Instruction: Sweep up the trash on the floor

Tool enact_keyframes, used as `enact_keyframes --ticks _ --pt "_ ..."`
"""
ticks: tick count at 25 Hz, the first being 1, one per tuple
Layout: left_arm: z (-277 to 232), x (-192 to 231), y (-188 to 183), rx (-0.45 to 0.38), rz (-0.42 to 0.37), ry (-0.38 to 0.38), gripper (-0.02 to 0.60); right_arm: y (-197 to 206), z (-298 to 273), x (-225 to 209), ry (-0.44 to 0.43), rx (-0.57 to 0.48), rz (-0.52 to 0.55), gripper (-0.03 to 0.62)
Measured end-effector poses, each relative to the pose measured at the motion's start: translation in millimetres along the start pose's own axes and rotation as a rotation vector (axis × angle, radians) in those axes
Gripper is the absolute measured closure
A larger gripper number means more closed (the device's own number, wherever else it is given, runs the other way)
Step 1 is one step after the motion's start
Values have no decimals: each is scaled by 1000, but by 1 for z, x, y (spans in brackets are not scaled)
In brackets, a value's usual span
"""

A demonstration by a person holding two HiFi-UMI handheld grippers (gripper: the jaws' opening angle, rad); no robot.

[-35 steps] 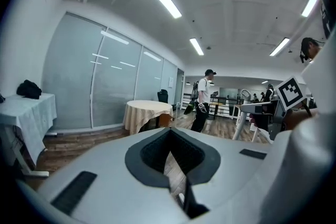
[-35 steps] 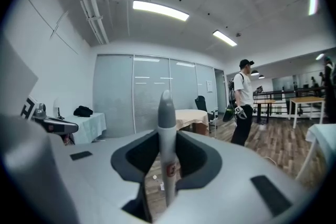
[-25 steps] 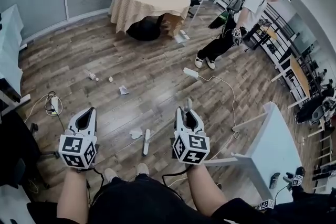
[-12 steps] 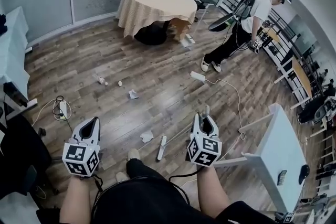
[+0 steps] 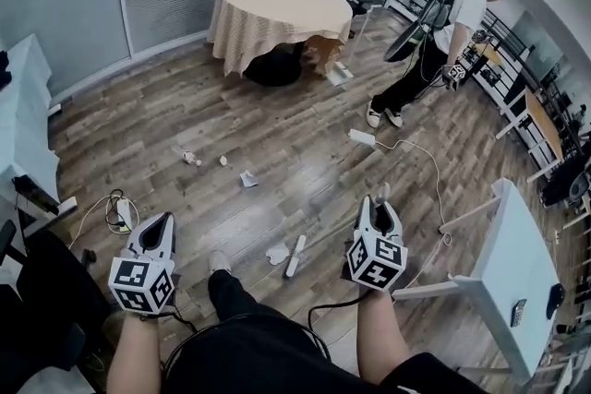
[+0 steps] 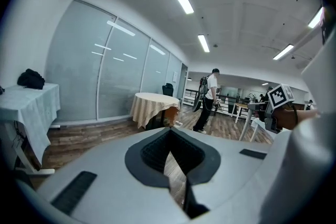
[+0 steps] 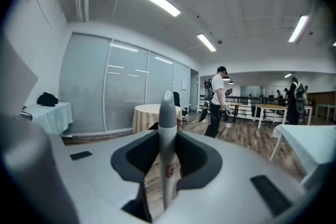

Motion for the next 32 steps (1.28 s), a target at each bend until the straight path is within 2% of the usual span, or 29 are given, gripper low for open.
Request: enact_keyframes --ticks 7,16,22,32 --pt "-64 39 -57 34 -62 30 586 -21 -49 -2 96 -1 -92 484" --pt "-151 87 -140 58 -115 87 586 -63 -130 29 177 7 -99 484" --pt "-197 88 -160 70 -123 142 586 -79 -163 31 186 13 -92 484" --pt "-272 82 -183 126 -187 307 586 -98 -175 50 249 5 -107 484"
Point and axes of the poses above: the fingertips, and each gripper's own axes: z backward along the fingers, x to its left, y out of its underside, the point moved 7 cm from there along z, backward along the fingers, and after that the axes turned 13 degrees about x, right-handed, at the moved point
